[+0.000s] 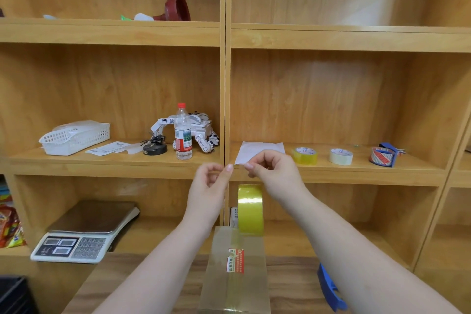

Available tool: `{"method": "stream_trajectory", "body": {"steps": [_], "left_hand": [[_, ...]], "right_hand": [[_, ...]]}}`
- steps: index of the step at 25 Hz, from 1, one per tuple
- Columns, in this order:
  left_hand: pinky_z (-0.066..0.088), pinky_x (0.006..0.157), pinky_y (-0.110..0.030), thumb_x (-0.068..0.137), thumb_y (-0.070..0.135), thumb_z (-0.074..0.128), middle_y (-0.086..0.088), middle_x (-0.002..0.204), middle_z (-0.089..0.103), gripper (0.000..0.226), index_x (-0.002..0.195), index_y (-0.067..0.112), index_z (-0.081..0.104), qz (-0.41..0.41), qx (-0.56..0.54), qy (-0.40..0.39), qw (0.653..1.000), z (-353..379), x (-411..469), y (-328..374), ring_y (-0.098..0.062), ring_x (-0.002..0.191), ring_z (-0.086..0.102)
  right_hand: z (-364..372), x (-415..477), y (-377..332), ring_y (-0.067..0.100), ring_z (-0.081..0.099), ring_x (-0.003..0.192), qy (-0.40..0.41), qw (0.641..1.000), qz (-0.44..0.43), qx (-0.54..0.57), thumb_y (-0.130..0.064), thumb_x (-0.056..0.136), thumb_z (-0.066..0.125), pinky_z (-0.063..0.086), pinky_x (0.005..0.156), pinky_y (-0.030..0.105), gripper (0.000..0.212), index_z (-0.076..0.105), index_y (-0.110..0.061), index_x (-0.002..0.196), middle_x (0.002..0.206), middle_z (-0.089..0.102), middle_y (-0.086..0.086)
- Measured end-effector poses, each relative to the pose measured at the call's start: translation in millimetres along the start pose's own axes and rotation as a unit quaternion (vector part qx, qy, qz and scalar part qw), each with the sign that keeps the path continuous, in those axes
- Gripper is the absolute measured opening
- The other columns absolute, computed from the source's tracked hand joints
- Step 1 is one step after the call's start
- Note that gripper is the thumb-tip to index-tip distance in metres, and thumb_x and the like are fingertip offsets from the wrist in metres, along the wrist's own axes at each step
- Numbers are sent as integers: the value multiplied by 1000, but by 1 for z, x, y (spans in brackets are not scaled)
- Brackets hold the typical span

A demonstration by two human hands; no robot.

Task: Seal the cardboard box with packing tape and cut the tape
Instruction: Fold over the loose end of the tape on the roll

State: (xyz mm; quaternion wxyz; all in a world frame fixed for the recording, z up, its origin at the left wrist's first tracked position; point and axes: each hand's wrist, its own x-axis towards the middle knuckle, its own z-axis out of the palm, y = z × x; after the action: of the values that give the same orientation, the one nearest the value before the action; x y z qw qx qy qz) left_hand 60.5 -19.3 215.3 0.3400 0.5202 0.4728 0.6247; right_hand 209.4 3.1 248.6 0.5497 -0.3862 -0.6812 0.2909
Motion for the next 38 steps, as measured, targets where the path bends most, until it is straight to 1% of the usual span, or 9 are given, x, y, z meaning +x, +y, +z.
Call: {"method": "stream_trajectory", "body": {"steps": [4, 11, 16, 21, 24, 27, 30, 33, 38], "left_hand": [[48, 58, -27, 83, 55, 60, -5, 70, 57, 50, 86, 7, 68, -99, 41, -49, 993, 3, 4, -9, -15, 63, 55], [61, 79, -45, 60, 53, 83, -16, 98, 76, 70, 108, 5, 66, -225, -27, -150, 962, 16, 29, -7, -31, 89, 73], [58, 82, -44, 79, 30, 76, -21, 103, 73, 42, 108, 2, 65, -233, -69, -180, 953, 27, 31, -12, -34, 93, 71], [59, 76, -41, 88, 15, 65, -20, 99, 76, 36, 118, -4, 57, -213, -86, -227, 946, 35, 30, -21, -31, 92, 74], [55, 87, -48, 89, 15, 63, -18, 95, 77, 23, 107, 3, 55, -169, -49, -222, 959, 40, 32, -34, -31, 94, 73], [55, 75, -39, 89, 12, 63, -13, 84, 78, 14, 94, 9, 51, -150, -51, -215, 964, 42, 32, -58, -24, 81, 74], [53, 68, -30, 90, 8, 62, -11, 80, 77, 14, 89, 9, 48, -137, -47, -215, 966, 40, 32, -91, -18, 73, 71], [50, 79, -37, 86, 13, 65, -31, 98, 71, 18, 89, 9, 48, -127, -40, -223, 966, 35, 43, -128, -30, 86, 68], [51, 79, -36, 90, 4, 61, -25, 91, 70, 16, 85, 10, 48, -142, -39, -271, 951, 29, 71, -185, -28, 85, 67]], "right_hand": [[1, 4, 4, -6, 57, 53, -5, 1000, 2, -21, -8, 82, 69, 44, 55, 8, 13, 66, -11, 70, 63, 64, -1], [-5, 19, 9, -2, 59, 56, 15, 1000, 4, -6, -6, 82, 69, 46, 59, 8, 14, 67, -13, 69, 63, 65, 0], [-10, 22, 17, -2, 59, 55, 11, 1000, 10, 8, -7, 83, 68, 45, 57, 7, 14, 66, -12, 71, 64, 64, 0], [-16, 27, 44, 4, 55, 56, 31, 997, 56, -37, -15, 81, 72, 44, 54, 14, 14, 67, -15, 68, 65, 63, -5], [-16, 30, 66, 12, 53, 60, 26, 995, 82, -56, -16, 78, 75, 44, 55, 22, 14, 68, -14, 66, 67, 62, 0], [-13, 30, 91, 14, 55, 65, 27, 992, 111, -60, -18, 73, 79, 46, 58, 25, 12, 71, -16, 65, 74, 65, 5], [-4, 23, 121, 14, 59, 70, 29, 984, 172, 18, -16, 71, 81, 49, 60, 29, 9, 74, -12, 75, 73, 68, 3], [8, 20, 155, 18, 63, 73, 21, 950, 296, 101, -23, 71, 82, 50, 64, 28, 35, 67, -13, 100, 81, 68, 5], [25, 27, 204, 20, 60, 64, -7, 902, 409, 142, -26, 76, 76, 44, 65, 30, 22, 72, -10, 91, 74, 68, 7]]}}
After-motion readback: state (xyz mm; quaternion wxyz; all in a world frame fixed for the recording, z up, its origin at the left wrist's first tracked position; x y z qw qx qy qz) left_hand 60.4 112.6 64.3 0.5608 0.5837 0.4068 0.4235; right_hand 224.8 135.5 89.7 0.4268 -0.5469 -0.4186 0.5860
